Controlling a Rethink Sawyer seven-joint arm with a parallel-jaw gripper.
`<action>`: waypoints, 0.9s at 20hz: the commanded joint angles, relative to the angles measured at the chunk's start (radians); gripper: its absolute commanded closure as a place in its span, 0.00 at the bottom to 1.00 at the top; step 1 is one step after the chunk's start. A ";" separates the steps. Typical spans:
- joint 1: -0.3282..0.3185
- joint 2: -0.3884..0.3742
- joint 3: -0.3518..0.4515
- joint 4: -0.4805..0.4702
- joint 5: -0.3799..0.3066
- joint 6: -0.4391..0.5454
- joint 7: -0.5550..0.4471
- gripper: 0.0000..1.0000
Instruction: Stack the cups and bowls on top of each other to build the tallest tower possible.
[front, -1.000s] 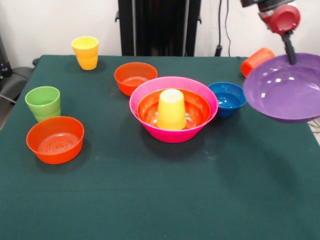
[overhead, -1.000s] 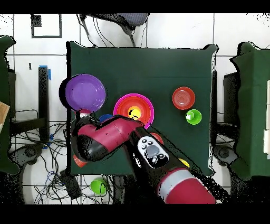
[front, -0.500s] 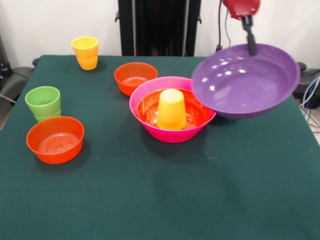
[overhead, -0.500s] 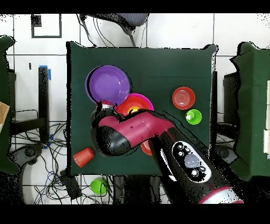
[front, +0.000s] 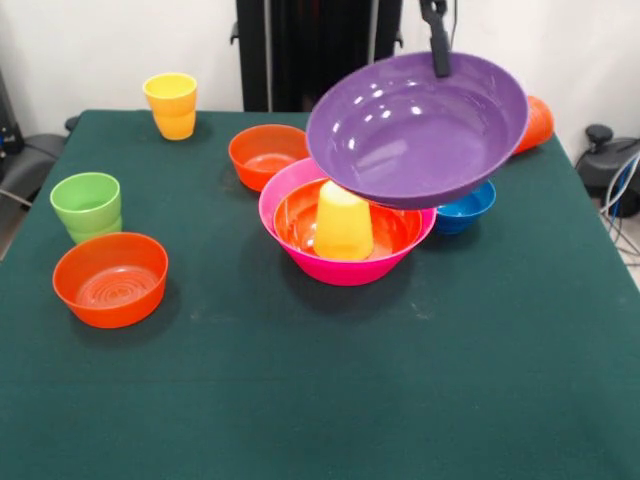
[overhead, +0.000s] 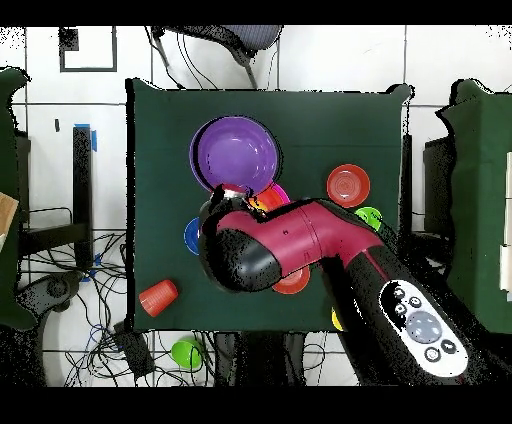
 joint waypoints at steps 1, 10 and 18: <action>0.005 -0.025 0.121 -0.032 -0.033 0.147 -0.157 1.00; 0.040 -0.009 0.043 -0.042 -0.196 0.192 -0.147 1.00; 0.035 0.021 0.025 -0.046 -0.288 0.186 -0.139 1.00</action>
